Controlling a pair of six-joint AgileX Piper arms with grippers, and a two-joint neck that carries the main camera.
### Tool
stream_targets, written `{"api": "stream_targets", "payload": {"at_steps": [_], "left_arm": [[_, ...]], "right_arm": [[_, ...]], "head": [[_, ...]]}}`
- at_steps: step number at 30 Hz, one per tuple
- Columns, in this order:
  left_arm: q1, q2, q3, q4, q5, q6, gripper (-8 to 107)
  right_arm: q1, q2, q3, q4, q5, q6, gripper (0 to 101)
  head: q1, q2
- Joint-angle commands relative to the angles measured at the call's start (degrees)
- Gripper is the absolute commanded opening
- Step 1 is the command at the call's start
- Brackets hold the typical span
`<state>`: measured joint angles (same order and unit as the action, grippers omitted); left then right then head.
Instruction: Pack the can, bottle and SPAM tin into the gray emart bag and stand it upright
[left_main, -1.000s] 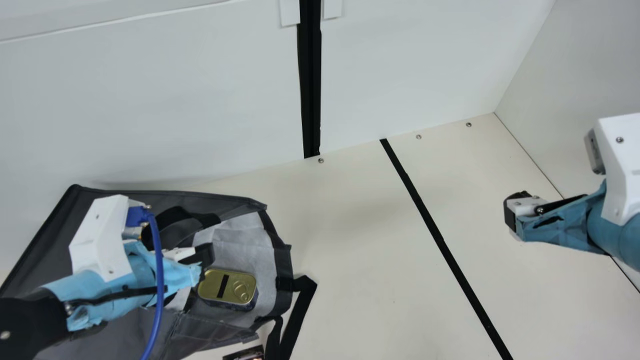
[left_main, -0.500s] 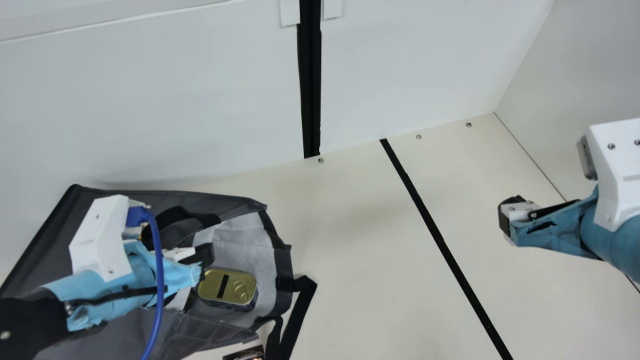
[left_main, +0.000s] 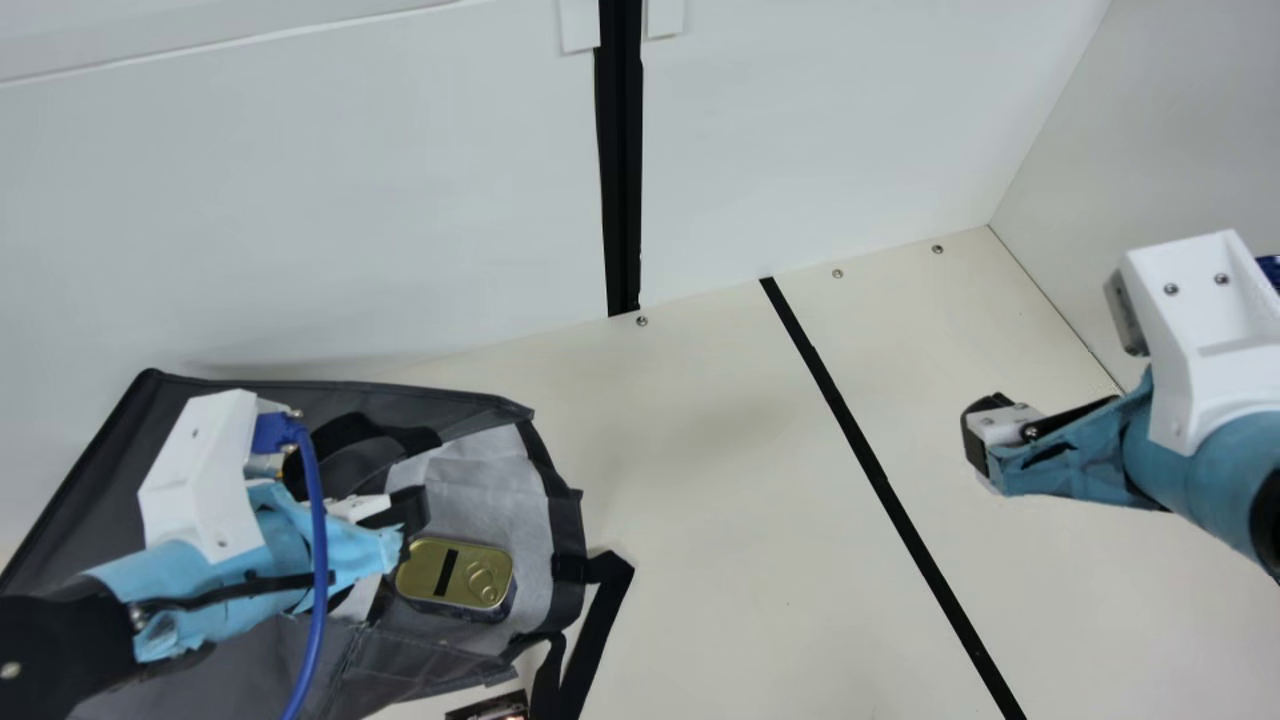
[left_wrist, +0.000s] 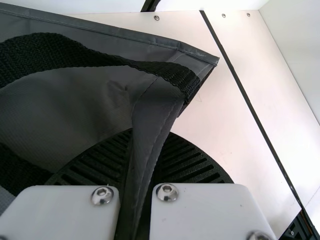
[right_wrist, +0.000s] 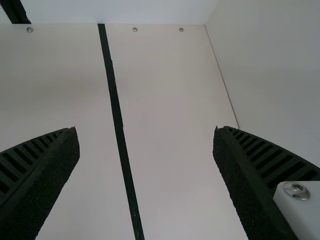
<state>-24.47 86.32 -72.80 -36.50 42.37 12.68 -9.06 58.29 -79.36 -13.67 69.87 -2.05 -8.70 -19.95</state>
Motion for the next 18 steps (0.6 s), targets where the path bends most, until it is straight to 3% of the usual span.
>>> {"api": "stream_targets", "payload": {"at_steps": [1, 10, 18], "left_arm": [[0.0, 0.0, 0.0, 0.0, 0.0, 0.0, -8], [0.0, 0.0, 0.0, 0.0, 0.0, 0.0, -8], [0.0, 0.0, 0.0, 0.0, 0.0, 0.0, -8]], "right_arm": [[0.29, 0.4, -0.14, 0.7, 0.03, -0.5, 95], [1.16, 3.24, -1.17, 4.52, -0.51, -3.72, 95], [0.07, 6.01, -0.59, 11.81, -2.85, -9.58, 95]], "head": [[-1.3, -0.05], [-1.3, -0.05], [-1.3, -0.05]]}}
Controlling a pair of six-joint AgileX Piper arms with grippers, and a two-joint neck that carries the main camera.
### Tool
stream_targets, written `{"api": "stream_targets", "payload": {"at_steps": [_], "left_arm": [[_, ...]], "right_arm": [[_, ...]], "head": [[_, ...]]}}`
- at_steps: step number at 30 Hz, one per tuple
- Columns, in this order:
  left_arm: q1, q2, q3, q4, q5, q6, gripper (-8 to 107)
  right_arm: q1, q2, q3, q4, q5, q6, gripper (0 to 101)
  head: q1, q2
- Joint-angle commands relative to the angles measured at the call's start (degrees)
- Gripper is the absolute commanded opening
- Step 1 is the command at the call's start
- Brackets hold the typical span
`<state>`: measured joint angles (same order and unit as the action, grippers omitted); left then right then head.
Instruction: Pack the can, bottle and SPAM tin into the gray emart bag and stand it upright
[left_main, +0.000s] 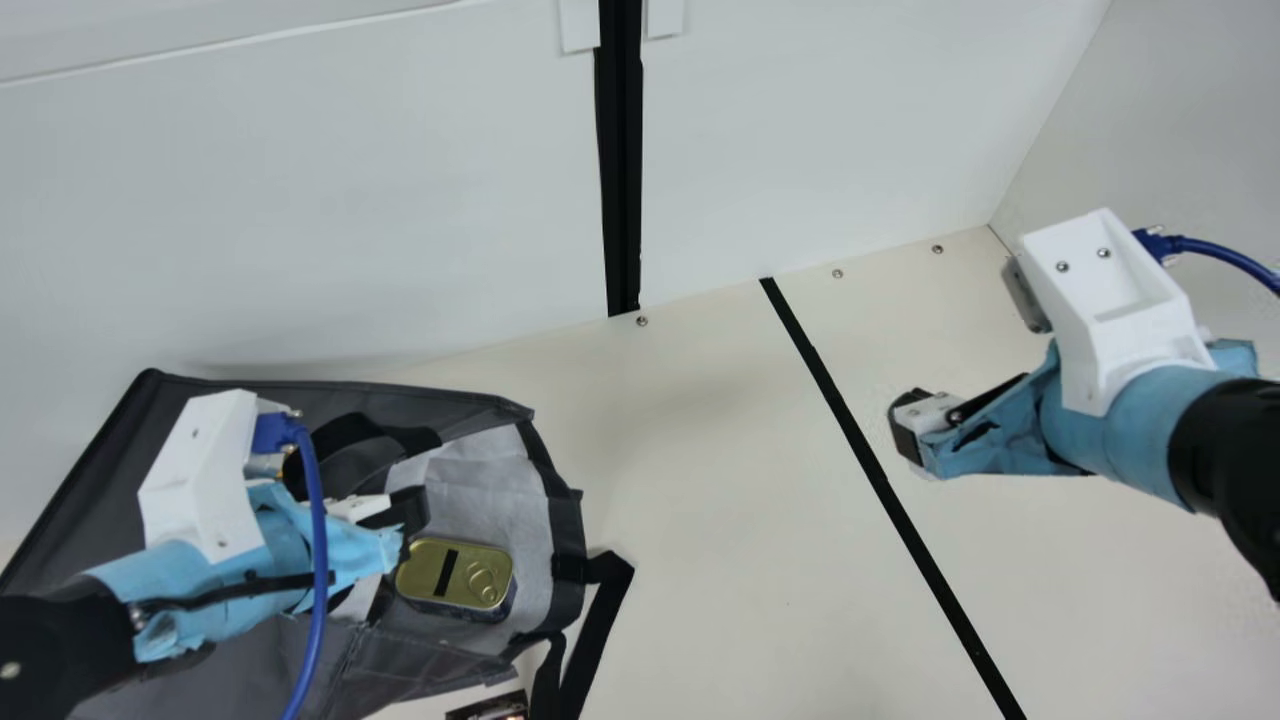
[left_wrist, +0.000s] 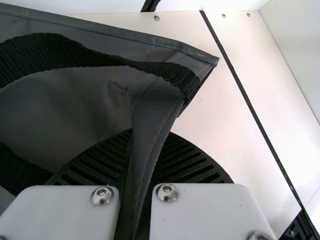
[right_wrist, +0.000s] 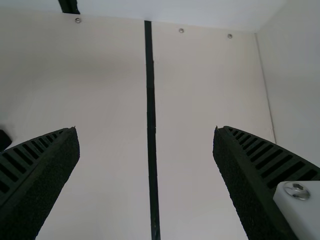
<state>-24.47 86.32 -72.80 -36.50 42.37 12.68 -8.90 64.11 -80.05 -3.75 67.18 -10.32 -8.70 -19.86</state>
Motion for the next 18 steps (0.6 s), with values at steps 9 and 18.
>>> {"api": "stream_targets", "payload": {"at_steps": [9, 18], "left_arm": [[0.0, 0.0, 0.0, 0.0, 0.0, 0.0, -8], [0.0, 0.0, 0.0, 0.0, 0.0, 0.0, -8]], "right_arm": [[-1.45, 2.56, 2.43, 11.37, -2.28, -10.4, 95], [-2.26, 4.25, 6.5, 19.9, -4.9, -19.92, 95]], "head": [[-1.3, -0.14], [-1.3, -0.14]]}}
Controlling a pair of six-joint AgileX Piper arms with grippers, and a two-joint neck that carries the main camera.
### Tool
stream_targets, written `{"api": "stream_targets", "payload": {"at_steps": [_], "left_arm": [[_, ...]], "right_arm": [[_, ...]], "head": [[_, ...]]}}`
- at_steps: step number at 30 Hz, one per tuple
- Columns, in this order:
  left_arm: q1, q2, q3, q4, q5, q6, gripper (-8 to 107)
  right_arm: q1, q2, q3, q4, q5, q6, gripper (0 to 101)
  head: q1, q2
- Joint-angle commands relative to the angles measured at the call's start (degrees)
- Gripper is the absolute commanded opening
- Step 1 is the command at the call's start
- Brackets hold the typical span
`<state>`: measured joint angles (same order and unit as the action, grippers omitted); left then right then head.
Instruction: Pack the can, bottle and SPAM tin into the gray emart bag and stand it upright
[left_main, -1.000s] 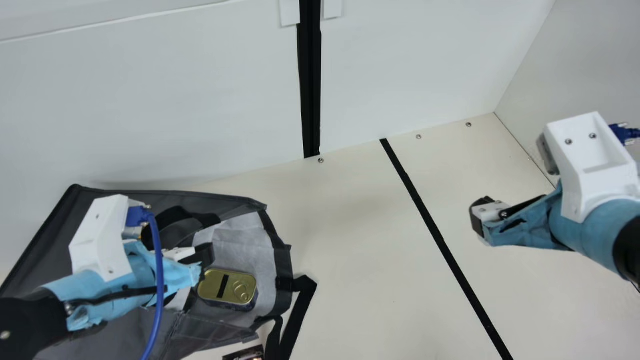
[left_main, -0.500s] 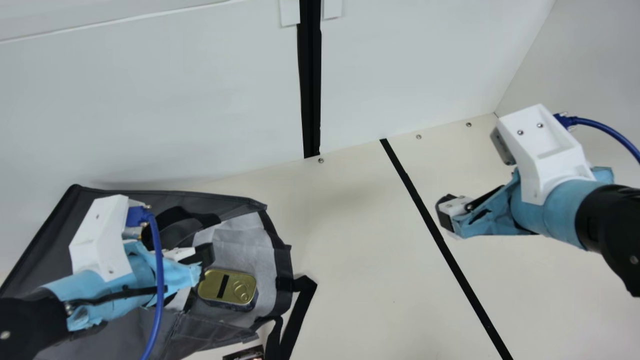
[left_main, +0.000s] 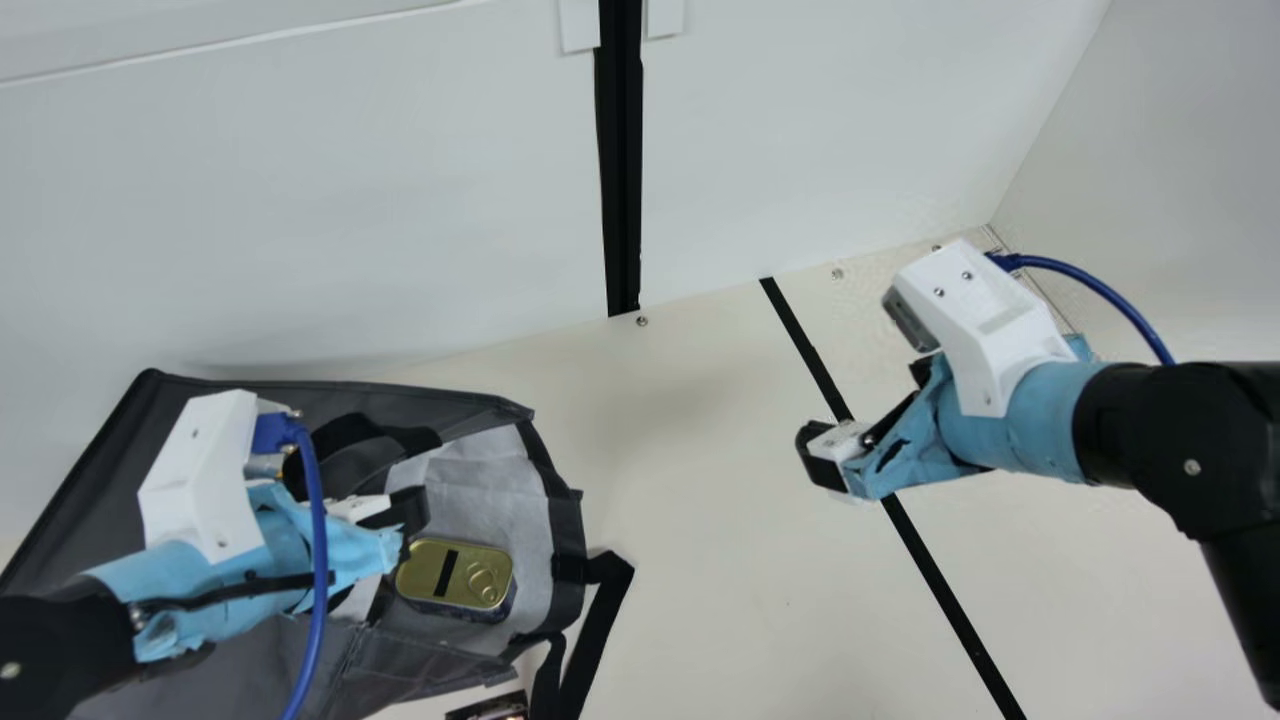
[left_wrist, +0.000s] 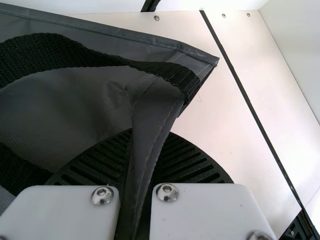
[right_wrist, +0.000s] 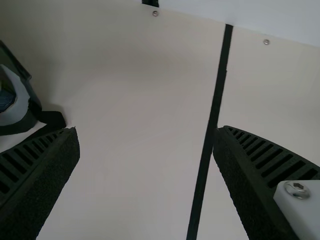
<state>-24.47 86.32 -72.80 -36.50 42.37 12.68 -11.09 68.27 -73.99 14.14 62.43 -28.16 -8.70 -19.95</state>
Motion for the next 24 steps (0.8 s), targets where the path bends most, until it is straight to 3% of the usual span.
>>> {"api": "stream_targets", "payload": {"at_steps": [1, 24], "left_arm": [[0.0, 0.0, 0.0, 0.0, 0.0, 0.0, -8], [0.0, 0.0, 0.0, 0.0, 0.0, 0.0, -8]], "right_arm": [[-0.16, 0.25, 0.92, 2.99, -0.45, -3.09, 95], [-1.94, 5.8, 11.99, 26.84, -4.12, -26.81, 95]], "head": [[-1.3, -0.05], [-1.3, -0.05]]}}
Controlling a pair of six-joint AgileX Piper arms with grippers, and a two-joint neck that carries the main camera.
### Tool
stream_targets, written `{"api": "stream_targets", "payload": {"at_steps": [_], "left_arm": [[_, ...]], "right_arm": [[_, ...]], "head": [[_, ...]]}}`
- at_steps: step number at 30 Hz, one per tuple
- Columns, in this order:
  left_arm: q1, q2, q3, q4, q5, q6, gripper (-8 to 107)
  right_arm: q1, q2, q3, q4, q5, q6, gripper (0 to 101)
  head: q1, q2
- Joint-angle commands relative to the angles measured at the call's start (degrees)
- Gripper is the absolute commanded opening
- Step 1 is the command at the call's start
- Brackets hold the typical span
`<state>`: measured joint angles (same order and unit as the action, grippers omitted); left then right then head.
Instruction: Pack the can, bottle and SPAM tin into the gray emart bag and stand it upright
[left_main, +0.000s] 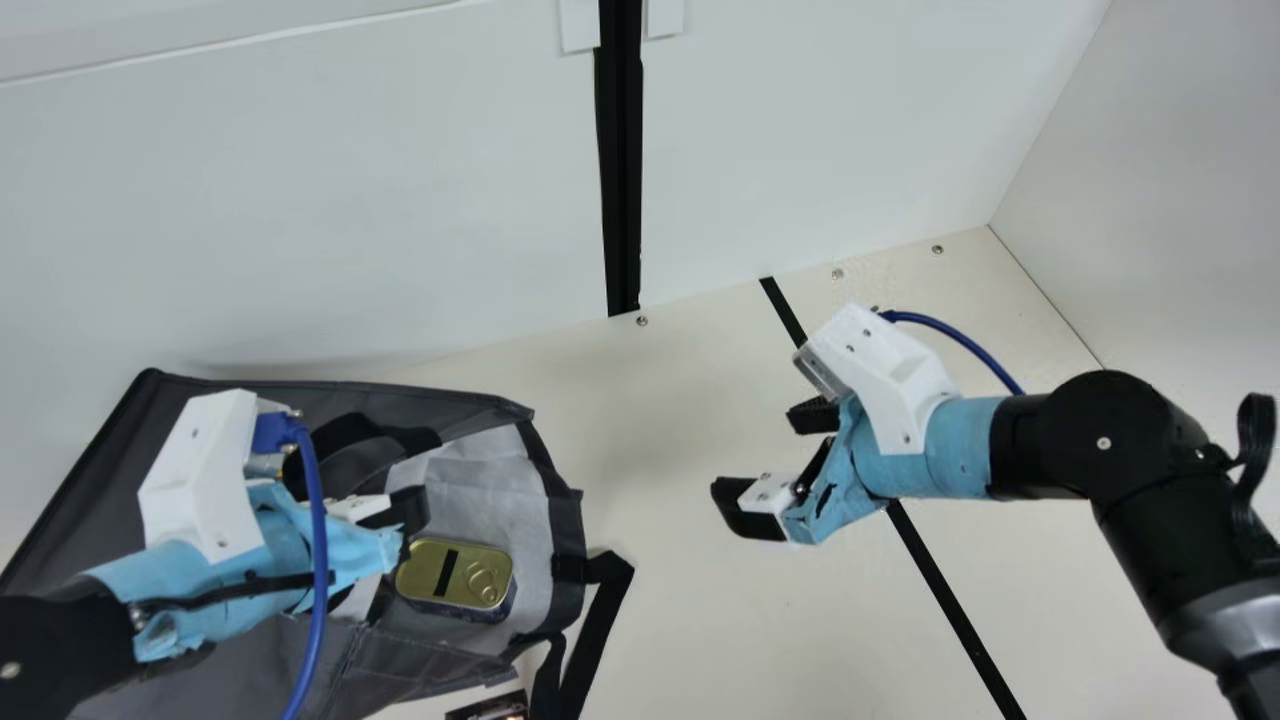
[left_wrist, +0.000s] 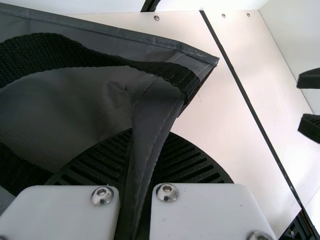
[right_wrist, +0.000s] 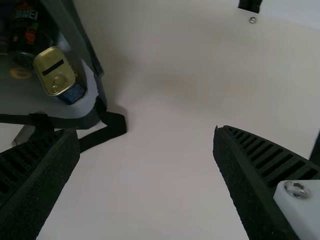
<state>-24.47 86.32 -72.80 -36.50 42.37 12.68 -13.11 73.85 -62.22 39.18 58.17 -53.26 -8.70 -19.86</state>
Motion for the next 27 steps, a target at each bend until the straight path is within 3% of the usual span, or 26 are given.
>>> {"api": "stream_targets", "payload": {"at_steps": [1, 18, 27], "left_arm": [[0.0, 0.0, 0.0, 0.0, 0.0, 0.0, -8], [0.0, 0.0, 0.0, 0.0, 0.0, 0.0, -8], [0.0, 0.0, 0.0, 0.0, 0.0, 0.0, -8]], "right_arm": [[0.15, 0.57, 0.55, 2.62, 0.05, -2.61, 95], [3.78, 8.65, 4.59, 12.58, -2.31, -14.38, 95], [6.66, 14.43, 4.3, 17.13, -2.95, -18.75, 95]], "head": [[-1.3, -0.14], [-1.3, -0.14], [-1.3, -0.14]]}}
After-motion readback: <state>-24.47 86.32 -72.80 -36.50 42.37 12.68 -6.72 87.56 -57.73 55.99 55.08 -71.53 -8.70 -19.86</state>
